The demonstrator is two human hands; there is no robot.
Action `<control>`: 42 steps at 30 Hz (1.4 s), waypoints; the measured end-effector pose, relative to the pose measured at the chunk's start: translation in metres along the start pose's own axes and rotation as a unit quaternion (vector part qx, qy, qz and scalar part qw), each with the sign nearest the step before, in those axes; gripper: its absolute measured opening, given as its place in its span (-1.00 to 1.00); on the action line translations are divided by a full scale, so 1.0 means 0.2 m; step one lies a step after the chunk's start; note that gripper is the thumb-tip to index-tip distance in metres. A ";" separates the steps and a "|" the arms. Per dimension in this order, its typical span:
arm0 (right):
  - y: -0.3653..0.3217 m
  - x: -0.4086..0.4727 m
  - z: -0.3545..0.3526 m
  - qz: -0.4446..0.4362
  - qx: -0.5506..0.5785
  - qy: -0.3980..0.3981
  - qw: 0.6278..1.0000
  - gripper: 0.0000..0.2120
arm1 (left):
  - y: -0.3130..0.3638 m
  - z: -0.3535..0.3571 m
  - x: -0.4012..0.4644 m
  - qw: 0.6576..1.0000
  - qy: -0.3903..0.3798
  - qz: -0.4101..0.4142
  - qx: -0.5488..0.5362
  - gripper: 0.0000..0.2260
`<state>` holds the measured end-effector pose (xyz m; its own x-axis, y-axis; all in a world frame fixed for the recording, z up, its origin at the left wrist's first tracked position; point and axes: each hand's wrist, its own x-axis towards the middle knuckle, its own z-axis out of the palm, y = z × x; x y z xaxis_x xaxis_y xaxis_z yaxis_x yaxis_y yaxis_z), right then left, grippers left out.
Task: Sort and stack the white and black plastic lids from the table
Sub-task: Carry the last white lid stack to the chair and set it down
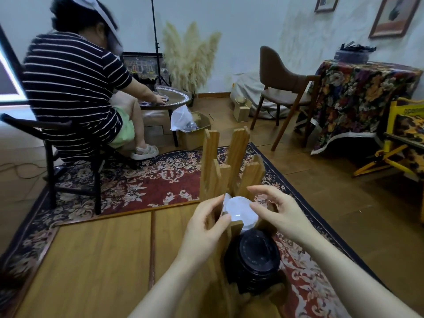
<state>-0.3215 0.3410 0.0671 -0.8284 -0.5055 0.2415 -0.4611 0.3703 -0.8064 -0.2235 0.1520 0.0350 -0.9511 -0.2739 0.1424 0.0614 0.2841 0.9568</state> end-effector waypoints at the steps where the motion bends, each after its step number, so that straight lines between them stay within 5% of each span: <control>1: -0.04 0.00 0.01 -0.017 -0.016 0.004 1.000 -0.70 | 0.00 -0.04 -0.02 1.000 0.008 0.010 0.028 -0.65; 9: -0.39 -0.09 0.27 -0.066 -0.007 -0.062 0.996 -0.66 | 0.03 -0.46 -0.28 0.974 0.063 0.006 0.216 -0.58; 27: -1.21 -0.34 1.41 -0.147 0.113 -0.277 0.943 -0.62 | 0.06 -1.59 -1.29 0.906 0.262 -0.096 0.318 -0.57; 37: -1.44 -0.42 1.90 -0.141 0.145 -0.349 0.915 -0.64 | 0.01 -1.88 -1.47 0.878 0.324 -0.113 0.335 -0.52; 42: -1.44 -0.45 2.05 -0.112 0.125 -0.364 0.916 -0.61 | -0.13 -1.92 -1.43 0.814 0.311 -0.213 0.442 -0.34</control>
<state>0.0155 -0.0398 0.0564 -0.2485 -0.9663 0.0669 -0.4309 0.0484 -0.9011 0.1623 -0.1306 0.0661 -0.4753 -0.8546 0.2090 -0.7374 0.5166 0.4352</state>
